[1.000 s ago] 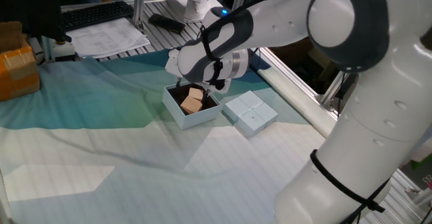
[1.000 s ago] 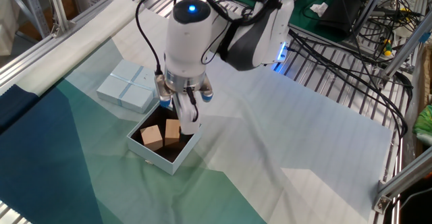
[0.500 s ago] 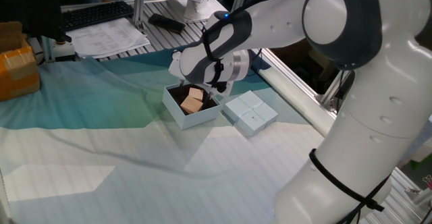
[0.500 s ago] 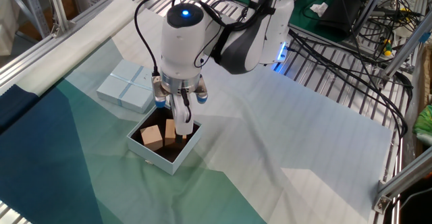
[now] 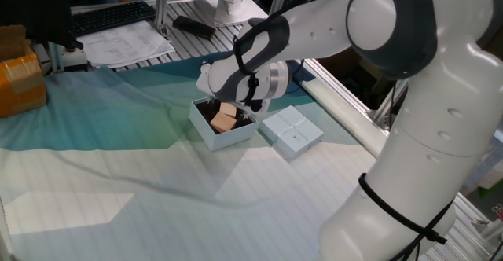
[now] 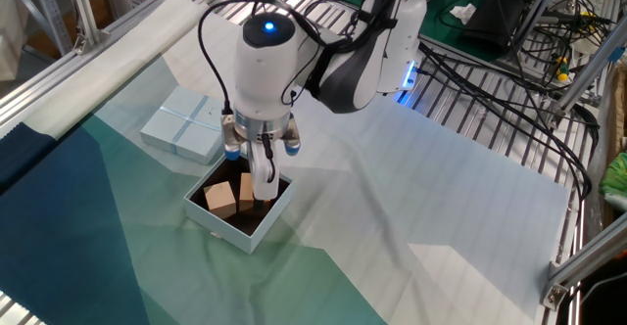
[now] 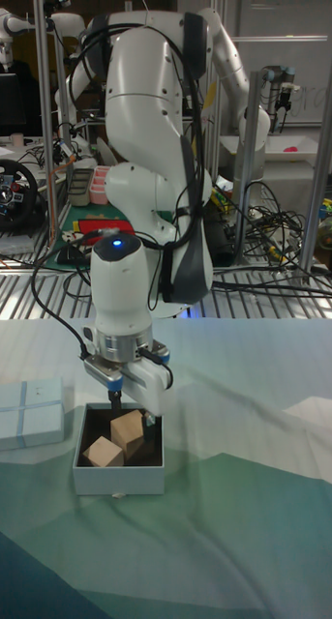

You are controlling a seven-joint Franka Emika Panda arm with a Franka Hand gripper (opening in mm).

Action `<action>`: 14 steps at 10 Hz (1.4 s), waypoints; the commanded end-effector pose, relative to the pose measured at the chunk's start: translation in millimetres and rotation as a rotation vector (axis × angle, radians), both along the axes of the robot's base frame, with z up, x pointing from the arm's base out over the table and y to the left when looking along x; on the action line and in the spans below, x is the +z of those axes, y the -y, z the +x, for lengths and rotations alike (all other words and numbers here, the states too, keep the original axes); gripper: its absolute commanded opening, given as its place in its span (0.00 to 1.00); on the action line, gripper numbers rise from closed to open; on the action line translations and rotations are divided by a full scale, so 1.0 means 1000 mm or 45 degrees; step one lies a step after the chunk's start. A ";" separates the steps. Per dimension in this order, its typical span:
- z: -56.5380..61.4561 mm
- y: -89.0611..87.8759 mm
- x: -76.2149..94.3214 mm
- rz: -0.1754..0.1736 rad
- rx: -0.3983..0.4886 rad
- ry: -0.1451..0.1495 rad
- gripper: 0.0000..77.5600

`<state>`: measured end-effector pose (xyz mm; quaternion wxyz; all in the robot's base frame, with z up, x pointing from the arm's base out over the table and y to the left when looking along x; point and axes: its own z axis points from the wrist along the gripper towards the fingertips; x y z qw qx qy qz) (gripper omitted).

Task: Take everything out of the gift box

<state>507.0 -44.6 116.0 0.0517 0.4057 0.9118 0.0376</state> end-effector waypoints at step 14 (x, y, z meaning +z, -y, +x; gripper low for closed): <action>0.000 0.002 -0.018 -0.093 -0.014 0.010 1.00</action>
